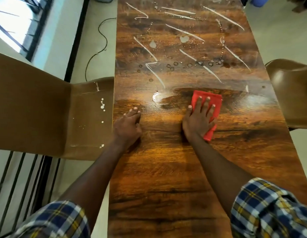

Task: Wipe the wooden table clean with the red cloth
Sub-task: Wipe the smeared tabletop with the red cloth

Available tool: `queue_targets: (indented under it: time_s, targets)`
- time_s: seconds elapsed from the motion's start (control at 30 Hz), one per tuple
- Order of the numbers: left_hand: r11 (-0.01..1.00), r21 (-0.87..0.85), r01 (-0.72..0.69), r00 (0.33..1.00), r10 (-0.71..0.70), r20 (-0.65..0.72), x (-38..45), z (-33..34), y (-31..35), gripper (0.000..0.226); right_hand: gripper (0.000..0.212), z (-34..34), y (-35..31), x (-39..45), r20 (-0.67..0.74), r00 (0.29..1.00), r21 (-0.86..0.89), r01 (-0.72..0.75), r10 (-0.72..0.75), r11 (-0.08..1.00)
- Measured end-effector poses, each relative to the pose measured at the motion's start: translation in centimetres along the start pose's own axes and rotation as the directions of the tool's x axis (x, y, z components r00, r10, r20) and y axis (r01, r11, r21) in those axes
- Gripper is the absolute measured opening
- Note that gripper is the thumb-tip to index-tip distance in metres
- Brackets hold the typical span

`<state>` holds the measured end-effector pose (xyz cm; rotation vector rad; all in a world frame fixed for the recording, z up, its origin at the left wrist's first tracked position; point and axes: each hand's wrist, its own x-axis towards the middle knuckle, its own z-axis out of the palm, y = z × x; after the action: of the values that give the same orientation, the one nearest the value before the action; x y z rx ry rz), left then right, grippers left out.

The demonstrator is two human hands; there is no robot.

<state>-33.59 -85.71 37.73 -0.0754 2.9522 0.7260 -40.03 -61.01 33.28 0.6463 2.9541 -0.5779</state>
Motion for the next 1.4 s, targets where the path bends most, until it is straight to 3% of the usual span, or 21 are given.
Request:
queue_targets:
  time_s: [0.07,0.1,0.17,0.23,0.27,0.3,0.33,0.43,0.5,0.63,0.77,0.87,0.97,1.07,1.17,1.23,1.3,1.33,1.4]
  targets:
    - [1.000,0.010,0.000,1.000,0.000,0.011,0.0,-0.1,0.1,0.058,0.064,1.2,-2.3,-1.5,0.087,0.979,-0.026,0.189,-0.186,0.982]
    - [1.000,0.013,0.001,1.000,-0.001,0.014,0.1,-0.3,0.1,0.057,0.065,1.8,-3.3,-2.4,0.147,0.934,-0.052,0.335,-0.325,0.941]
    - [0.999,0.029,-0.019,1.000,0.018,0.023,0.2,-0.6,0.0,0.055,0.064,2.2,-4.1,-3.9,0.257,0.783,-0.051,0.596,-0.566,0.801]
    - [0.998,0.048,-0.035,0.999,0.034,0.039,0.3,-0.9,-0.1,0.054,0.062,1.5,-3.1,-4.2,0.305,0.645,-0.005,0.737,-0.701,0.676]
    - [0.998,0.053,-0.031,0.998,0.028,0.048,0.3,-1.0,-0.1,0.054,0.061,1.2,-2.0,-3.9,0.298,0.609,-0.007,0.772,-0.735,0.636]
    - [0.998,0.058,-0.025,0.998,0.022,0.051,0.2,-1.2,0.0,0.054,0.061,0.8,-0.7,-3.3,0.279,0.613,-0.025,0.775,-0.740,0.632]
    - [0.998,0.064,-0.023,0.998,0.020,0.051,0.1,-1.3,0.1,0.055,0.062,0.6,0.9,-2.6,0.243,0.667,-0.053,0.734,-0.704,0.677]
    - [0.996,0.068,-0.055,0.997,0.051,0.053,-0.3,-1.6,0.1,0.057,0.063,-0.8,4.6,-0.6,0.037,0.937,-0.054,0.348,-0.347,0.936]
    - [0.995,0.068,-0.074,0.996,0.070,0.056,-0.4,-1.9,-0.3,0.059,0.063,-1.3,5.2,-0.1,-0.019,0.990,-0.012,0.137,-0.137,0.990]
    - [0.997,-0.003,-0.073,0.994,0.073,0.080,1.2,-3.3,-1.3,0.055,0.060,-0.5,2.4,-0.2,-0.066,0.998,0.006,0.016,-0.016,1.000]
    - [0.952,-0.232,-0.198,0.970,0.225,0.092,4.3,-5.3,-6.3,0.046,0.068,2.0,-4.6,-1.4,-0.061,0.998,0.029,-0.018,0.020,0.999]
    - [0.931,-0.309,-0.193,0.981,0.194,-0.027,8.0,-7.0,-12.3,0.044,0.059,5.4,-12.6,-3.6,-0.022,0.990,-0.032,0.137,-0.138,0.990]
    - [0.951,-0.261,-0.165,0.983,0.138,-0.119,11.0,-8.2,-15.2,0.053,0.060,8.4,-19.5,-7.6,0.145,0.917,-0.016,0.377,-0.371,0.926]
    - [0.942,-0.291,-0.170,0.985,0.158,-0.063,13.7,-8.7,-15.6,0.051,0.059,9.2,-21.4,-10.0,0.221,0.827,0.026,0.525,-0.517,0.851]
    - [0.918,-0.329,-0.223,0.966,0.254,0.055,14.9,-8.7,-14.9,0.054,0.058,8.2,-18.9,-8.9,0.246,0.758,-0.013,0.625,-0.604,0.780]
    - [0.920,-0.298,-0.253,0.943,0.303,0.135,15.5,-9.1,-14.5,0.055,0.058,7.2,-16.4,-6.6,0.192,0.835,-0.099,0.539,-0.515,0.837]
    - [0.916,-0.289,-0.278,0.924,0.338,0.182,16.1,-9.1,-14.5,0.053,0.058,6.0,-14.5,-4.1,0.071,0.966,-0.115,0.254,-0.247,0.960]
    - [0.911,-0.301,-0.283,0.917,0.349,0.193,16.2,-9.1,-14.7,0.052,0.058,5.6,-14.1,-3.3,0.014,0.996,-0.081,0.090,-0.089,0.993]
    - [0.902,-0.327,-0.281,0.913,0.357,0.198,16.7,-9.2,-15.1,0.052,0.060,5.8,-15.3,-2.6,-0.062,0.990,-0.016,-0.125,0.124,0.992]
